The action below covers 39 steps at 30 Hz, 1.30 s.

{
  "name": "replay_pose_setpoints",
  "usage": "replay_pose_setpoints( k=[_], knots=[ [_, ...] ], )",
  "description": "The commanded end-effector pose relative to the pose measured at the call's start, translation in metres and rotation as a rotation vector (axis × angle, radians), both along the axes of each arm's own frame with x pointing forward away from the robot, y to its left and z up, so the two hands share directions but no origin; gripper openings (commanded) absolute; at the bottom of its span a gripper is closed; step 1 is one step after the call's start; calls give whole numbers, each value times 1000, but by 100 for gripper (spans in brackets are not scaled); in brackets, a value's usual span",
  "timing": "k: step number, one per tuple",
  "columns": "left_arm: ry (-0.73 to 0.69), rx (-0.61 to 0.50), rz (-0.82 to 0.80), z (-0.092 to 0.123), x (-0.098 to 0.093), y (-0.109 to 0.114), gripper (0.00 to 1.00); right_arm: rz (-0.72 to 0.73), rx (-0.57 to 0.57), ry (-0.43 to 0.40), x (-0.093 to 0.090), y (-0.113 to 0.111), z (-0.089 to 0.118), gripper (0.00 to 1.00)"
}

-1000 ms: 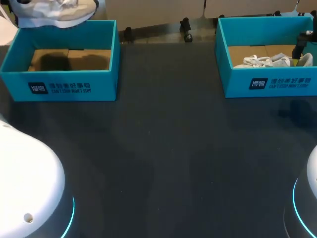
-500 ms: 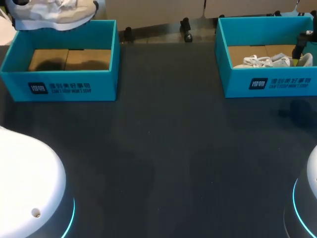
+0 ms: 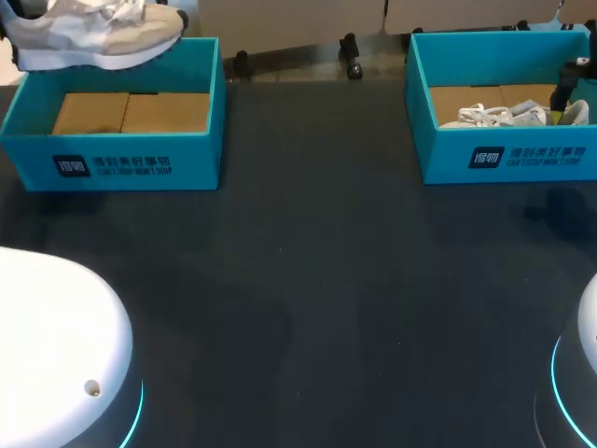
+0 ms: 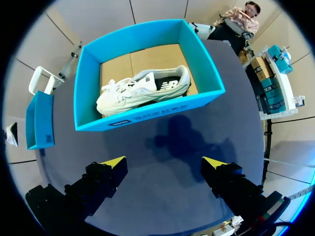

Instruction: Take the shoe out of the shoebox, open the shoe tongue, remove and reinsert the insole, then place the shoe into the shoebox

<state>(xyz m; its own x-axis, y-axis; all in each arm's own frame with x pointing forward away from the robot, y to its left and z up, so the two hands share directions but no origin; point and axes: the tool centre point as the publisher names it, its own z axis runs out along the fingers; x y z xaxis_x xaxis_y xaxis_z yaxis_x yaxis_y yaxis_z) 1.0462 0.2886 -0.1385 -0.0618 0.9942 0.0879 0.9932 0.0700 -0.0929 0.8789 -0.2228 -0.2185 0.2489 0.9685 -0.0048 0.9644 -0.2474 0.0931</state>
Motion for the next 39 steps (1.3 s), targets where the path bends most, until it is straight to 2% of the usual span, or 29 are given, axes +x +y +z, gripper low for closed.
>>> replay_pose_setpoints(
  k=[1,8,16,25,28,39],
  knots=[
    [-313,34,-36,16,-49,-9,0,-1,-1,-1,0,0,0,100],
    [-319,58,-48,18,-95,-26,0,-1,-1,-1,0,0,0,100],
    [-309,67,-82,16,-169,-58,0,-1,-1,-1,0,0,0,100],
    [-321,88,-94,2,-248,-97,0,-1,-1,-1,0,0,0,100],
    [-327,76,-121,-1,-280,-114,0,-1,-1,-1,0,0,0,100],
    [-327,76,-121,-1,-280,-114,0,-1,-1,-1,0,0,0,100]
  ],
)
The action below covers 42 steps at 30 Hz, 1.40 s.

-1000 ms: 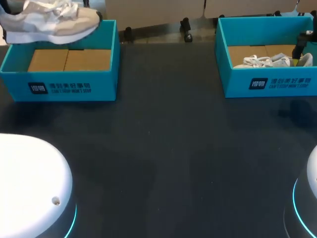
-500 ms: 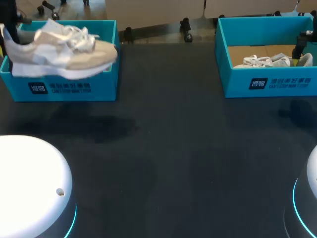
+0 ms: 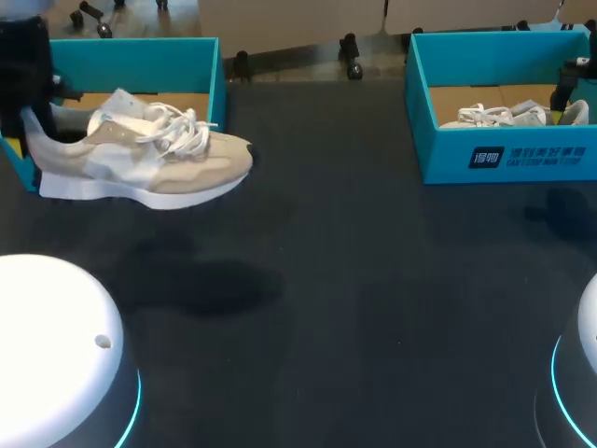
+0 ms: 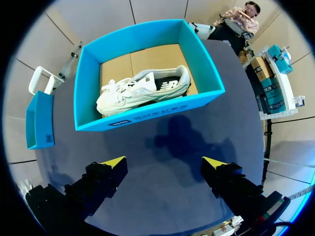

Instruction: Take the shoe out of the shoebox, open the shoe tongue, remove and reinsert the insole, then place the shoe into the shoebox

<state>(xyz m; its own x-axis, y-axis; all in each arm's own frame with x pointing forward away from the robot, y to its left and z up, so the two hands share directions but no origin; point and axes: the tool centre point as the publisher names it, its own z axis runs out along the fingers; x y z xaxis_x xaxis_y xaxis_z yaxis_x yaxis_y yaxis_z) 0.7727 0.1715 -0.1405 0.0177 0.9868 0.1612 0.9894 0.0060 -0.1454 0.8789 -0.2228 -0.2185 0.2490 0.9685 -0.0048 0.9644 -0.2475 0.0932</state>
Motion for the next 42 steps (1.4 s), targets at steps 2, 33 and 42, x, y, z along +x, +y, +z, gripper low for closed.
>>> replay_pose_setpoints(
  k=[2,33,42],
  knots=[
    [-380,-11,-63,1,-6,3,0,-1,-1,-1,0,0,0,100],
    [-257,-18,33,-47,-65,-98,0,-1,-1,-1,0,0,0,100],
    [-175,8,18,-79,-82,-135,0,-1,-1,-1,0,0,0,100]
  ],
)
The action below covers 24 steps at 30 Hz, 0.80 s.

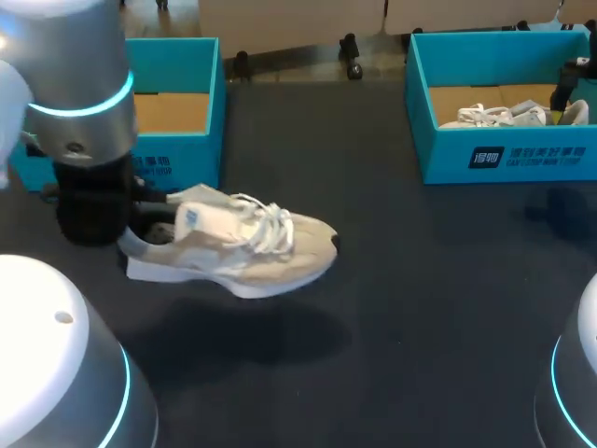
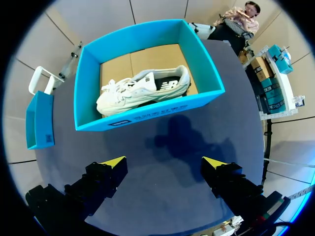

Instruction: Take the shoe out of the shoebox, open the shoe tongue, remove and reinsert the insole, then place the shoe into the shoebox

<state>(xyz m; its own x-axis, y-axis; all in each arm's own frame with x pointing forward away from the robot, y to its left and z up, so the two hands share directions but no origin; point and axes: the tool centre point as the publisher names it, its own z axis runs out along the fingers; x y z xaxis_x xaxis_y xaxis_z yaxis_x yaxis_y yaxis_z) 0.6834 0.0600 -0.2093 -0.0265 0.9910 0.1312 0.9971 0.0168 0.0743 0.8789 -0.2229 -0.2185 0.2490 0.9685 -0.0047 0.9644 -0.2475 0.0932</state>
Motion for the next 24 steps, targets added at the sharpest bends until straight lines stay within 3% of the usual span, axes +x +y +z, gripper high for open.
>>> replay_pose_setpoints(
  k=[1,16,24],
  knots=[
    [49,39,9,-15,5,-29,0,-1,-1,-1,0,0,0,100],
    [93,41,33,-63,-10,-89,0,-1,-1,-1,0,0,0,100],
    [92,45,34,-64,-11,-92,0,-1,-1,-1,0,0,0,100]
  ],
)
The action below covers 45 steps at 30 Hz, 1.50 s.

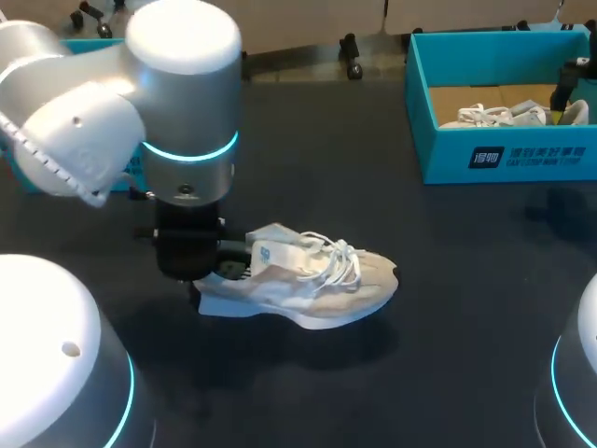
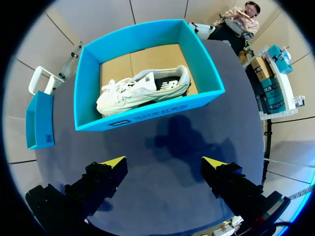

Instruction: Take the shoe out of the shoebox, open the shoe tongue, remove and reinsert the insole, then place the shoe into the shoebox

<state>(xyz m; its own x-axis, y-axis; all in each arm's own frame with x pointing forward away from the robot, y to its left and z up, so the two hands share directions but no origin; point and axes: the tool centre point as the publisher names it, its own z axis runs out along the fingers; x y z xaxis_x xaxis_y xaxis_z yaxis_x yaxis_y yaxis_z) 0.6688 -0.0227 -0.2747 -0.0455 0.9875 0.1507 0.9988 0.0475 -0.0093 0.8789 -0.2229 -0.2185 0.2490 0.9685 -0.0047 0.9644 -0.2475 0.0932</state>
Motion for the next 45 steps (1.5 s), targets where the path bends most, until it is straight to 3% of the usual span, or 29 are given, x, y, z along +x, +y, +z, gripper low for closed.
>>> replay_pose_setpoints(
  k=[1,7,14,27,45],
  knots=[
    [8,29,1,1,4,-9,0,-1,-1,-1,0,0,0,100],
    [8,29,1,1,4,-9,0,-1,-1,-1,0,0,0,100],
    [-11,29,2,-27,-4,-30,0,-1,-1,-1,0,0,0,100],
    [28,29,19,-72,9,-66,0,-1,-1,-1,0,0,0,100],
    [10,25,-18,-102,9,-92,0,-1,-1,-1,0,0,0,100]
  ],
)
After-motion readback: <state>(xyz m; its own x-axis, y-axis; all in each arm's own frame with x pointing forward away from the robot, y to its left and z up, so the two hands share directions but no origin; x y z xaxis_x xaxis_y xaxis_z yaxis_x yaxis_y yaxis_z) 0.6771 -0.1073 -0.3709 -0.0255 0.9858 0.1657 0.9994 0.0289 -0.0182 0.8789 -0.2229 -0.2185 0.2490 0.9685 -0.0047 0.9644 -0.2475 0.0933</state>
